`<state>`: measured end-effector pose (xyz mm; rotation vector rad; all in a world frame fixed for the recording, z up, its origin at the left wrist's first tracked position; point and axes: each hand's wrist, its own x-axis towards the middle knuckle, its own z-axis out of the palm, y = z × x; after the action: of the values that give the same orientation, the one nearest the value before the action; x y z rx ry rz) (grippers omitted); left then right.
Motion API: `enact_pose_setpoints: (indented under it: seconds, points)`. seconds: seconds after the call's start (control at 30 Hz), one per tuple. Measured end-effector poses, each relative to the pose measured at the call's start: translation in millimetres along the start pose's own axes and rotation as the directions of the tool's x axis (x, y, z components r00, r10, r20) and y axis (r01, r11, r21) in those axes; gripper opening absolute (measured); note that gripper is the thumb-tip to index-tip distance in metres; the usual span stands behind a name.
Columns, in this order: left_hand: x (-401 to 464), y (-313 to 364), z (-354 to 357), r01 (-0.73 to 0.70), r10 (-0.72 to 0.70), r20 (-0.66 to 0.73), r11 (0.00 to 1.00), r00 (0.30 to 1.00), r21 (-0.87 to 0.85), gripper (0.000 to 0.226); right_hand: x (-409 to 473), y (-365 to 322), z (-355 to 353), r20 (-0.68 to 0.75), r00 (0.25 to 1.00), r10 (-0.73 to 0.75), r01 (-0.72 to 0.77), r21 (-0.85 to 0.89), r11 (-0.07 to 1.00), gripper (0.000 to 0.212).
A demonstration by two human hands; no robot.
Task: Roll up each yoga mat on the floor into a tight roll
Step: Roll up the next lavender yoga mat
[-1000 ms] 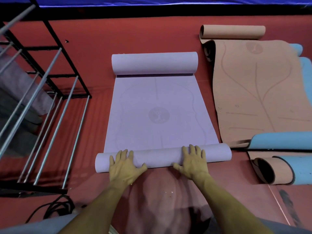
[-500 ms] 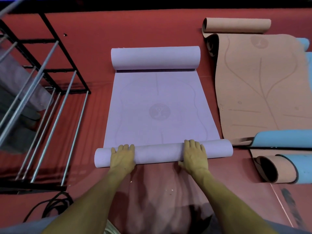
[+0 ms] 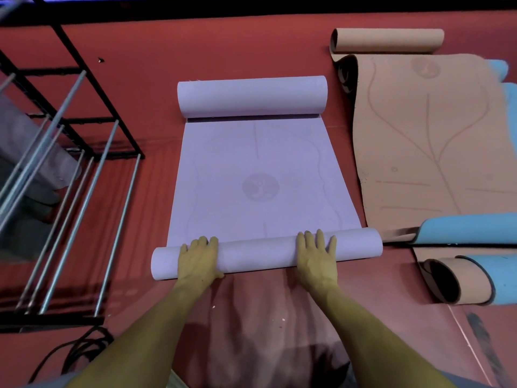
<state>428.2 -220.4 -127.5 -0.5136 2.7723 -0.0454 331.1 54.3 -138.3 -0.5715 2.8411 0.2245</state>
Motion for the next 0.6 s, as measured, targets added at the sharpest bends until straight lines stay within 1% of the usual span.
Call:
enact_pose_setpoints:
  seconds: [0.13,0.2,0.3,0.37,0.47,0.5,0.6]
  points:
    - [9.5,-0.6,-14.0,-0.032,0.033,0.062,0.999,0.998,-0.006,0.068,14.2,2.3,0.6,-0.080,0.996,-0.043,0.039,-0.051,0.998,0.041]
    - [10.7,-4.4,-22.6,-0.056,0.057,0.136,0.998,0.989,-0.010,0.065,15.1,6.3,-8.3,-0.051,0.996,-0.068,0.066,-0.051,0.997,0.034]
    - [2.4,-6.6,-31.3,-0.098,0.097,0.241,0.995,0.966,-0.009,0.062,6.6,11.7,-22.2,0.084,0.992,-0.090,0.097,-0.083,0.992,0.033]
    - [-6.7,-7.8,-34.1,-0.101,0.105,0.305,0.994,0.947,-0.028,0.059,-4.4,11.1,-29.4,0.145,0.984,-0.107,0.120,-0.085,0.989,0.040]
    - [-21.8,-7.9,-36.7,-0.070,0.094,0.387,0.995,0.917,-0.076,0.057,-23.9,6.2,-30.7,0.176,0.979,-0.101,0.108,-0.028,0.994,0.054]
    - [-26.8,-6.1,-38.5,-0.062,0.092,0.398,0.994,0.913,-0.090,0.057,-29.8,5.8,-30.9,0.190,0.977,-0.099,0.107,-0.033,0.994,0.055]
    - [-35.8,-3.3,-36.5,-0.014,0.064,0.393,0.991,0.917,-0.130,0.060,-36.3,6.7,-26.9,0.197,0.977,-0.078,0.088,-0.042,0.995,0.049]
